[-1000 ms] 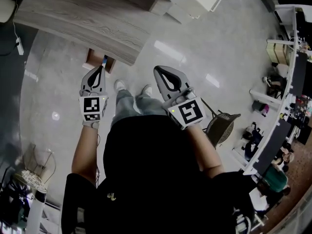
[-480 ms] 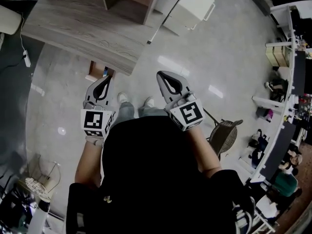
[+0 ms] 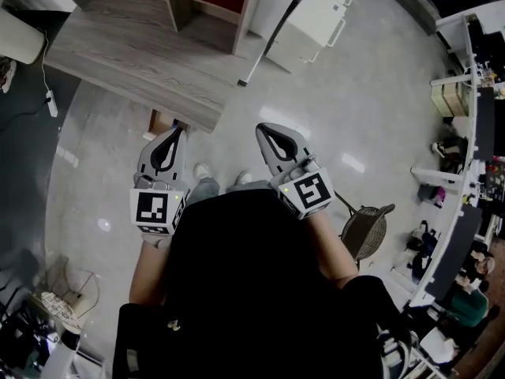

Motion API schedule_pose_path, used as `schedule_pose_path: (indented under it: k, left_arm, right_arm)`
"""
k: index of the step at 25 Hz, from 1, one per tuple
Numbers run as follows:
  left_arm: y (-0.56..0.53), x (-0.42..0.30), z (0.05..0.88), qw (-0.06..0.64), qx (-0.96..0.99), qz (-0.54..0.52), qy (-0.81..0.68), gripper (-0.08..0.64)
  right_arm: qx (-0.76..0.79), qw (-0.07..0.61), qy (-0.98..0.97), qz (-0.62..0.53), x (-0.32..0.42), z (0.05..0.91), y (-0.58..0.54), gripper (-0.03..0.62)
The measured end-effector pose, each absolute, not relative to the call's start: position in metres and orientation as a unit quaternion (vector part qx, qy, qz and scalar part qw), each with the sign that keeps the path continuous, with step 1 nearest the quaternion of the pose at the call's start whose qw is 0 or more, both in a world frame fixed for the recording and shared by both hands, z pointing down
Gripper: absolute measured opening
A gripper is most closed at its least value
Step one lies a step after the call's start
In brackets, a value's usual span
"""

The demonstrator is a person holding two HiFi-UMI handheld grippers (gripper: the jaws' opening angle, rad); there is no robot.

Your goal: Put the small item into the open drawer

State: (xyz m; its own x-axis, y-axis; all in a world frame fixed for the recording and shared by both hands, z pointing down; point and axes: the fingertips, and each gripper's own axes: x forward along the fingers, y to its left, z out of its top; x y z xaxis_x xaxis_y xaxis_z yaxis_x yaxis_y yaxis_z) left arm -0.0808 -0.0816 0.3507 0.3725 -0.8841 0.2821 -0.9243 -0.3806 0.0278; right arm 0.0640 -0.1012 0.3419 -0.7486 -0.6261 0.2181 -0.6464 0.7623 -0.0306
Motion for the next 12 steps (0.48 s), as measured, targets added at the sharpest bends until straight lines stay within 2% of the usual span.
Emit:
schedule_pose_path:
  k: [12]
  left_arm:
    - [-0.077, -0.081, 0.342, 0.095, 0.821, 0.093, -0.555, 0.003]
  right_arm:
    - [0.325, 0.096, -0.940, 0.036, 0.058, 0.324, -0.099, 0.012]
